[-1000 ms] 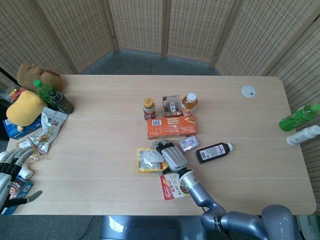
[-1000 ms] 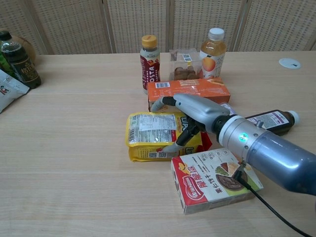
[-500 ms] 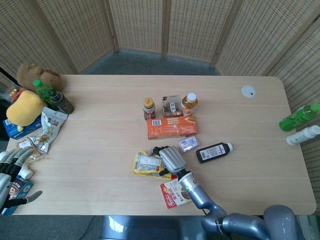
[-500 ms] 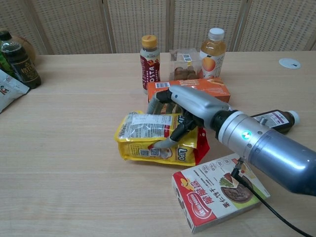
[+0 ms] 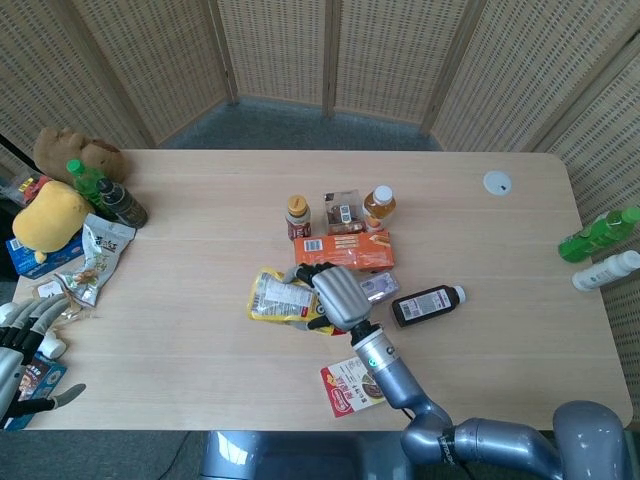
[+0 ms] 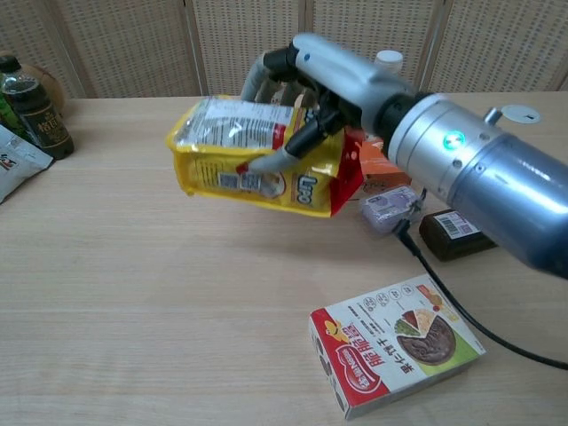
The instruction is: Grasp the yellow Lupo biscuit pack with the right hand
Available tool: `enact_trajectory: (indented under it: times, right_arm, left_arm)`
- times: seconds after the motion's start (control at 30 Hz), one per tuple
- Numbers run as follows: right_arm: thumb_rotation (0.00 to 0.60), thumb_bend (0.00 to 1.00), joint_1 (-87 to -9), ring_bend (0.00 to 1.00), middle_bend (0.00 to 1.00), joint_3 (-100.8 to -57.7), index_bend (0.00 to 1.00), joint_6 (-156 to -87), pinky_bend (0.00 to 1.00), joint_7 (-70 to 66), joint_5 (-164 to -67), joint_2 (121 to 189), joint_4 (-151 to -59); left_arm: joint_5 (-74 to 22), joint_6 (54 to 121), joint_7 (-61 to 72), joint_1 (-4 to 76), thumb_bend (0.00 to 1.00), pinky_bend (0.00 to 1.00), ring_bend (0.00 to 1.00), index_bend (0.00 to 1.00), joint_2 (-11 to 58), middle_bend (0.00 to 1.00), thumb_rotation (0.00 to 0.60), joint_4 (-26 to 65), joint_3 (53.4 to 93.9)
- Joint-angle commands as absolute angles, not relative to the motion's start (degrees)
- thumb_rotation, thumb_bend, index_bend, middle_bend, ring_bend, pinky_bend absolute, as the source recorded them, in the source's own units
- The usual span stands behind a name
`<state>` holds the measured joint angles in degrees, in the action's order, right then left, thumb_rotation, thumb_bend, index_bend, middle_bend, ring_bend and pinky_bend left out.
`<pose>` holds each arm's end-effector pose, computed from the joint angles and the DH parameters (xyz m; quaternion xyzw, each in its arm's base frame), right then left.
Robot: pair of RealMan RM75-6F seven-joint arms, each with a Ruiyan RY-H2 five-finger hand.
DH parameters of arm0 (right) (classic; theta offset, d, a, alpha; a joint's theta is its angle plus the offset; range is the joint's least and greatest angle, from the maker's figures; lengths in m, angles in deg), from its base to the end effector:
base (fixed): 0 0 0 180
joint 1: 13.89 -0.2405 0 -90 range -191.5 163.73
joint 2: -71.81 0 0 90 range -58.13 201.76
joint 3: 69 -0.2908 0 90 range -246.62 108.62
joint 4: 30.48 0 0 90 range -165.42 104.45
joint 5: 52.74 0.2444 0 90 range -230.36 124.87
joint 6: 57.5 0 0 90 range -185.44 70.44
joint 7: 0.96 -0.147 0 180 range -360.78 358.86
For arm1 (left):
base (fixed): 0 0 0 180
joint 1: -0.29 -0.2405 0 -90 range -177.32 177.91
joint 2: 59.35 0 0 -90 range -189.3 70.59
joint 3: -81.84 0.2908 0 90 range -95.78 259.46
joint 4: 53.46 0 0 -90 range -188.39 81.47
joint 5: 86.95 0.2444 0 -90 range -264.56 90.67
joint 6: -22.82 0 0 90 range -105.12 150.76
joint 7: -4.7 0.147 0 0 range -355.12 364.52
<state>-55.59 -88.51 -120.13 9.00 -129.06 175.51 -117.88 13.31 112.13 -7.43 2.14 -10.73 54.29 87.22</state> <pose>-0.0509 -0.3443 -0.0820 0.6484 -0.4157 0.5688 0.2886 -0.2971 0.1324 0.1873 -0.6146 -0.4452 -0.4476 0.4730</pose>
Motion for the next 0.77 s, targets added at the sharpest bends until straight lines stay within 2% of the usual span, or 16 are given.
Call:
enact_trajectory:
  times: [0.03,0.23,0.47,0.77]
  right_arm:
    - [0.6,0.04,-56.36,0.53,0.64,-90.75,0.59,-120.5,0.55,10.05,-126.96,174.09,-120.04]
    - [0.6,0.03,-56.29,0.53,0.64,-92.84,0.6,-122.61,0.55,11.02,-125.28,172.12,-123.15]
    - [0.6,0.03,-56.22,0.53,0.64,-97.73,0.6,-125.76,0.55,8.87,-122.94,169.41,-126.25]
    - [0.6,0.03,-56.2,0.53,0.64,-96.23,0.6,-125.8,0.55,9.23,-122.53,166.54,-128.2]
  left_arm:
    - [13.28,112.13,-7.42,2.15,0.0,0.0,0.0,0.04,-10.71,0.0,0.6,54.29,87.19]
    - [13.23,111.93,-7.42,2.22,0.0,0.0,0.0,0.04,-10.7,0.0,0.6,54.38,87.24]
    - [13.43,112.09,-7.39,2.17,0.0,0.0,0.0,0.04,-10.7,0.0,0.6,54.37,87.27]
    - [13.77,112.09,-6.91,2.12,0.0,0.0,0.0,0.04,-10.51,0.0,0.6,54.48,87.42]
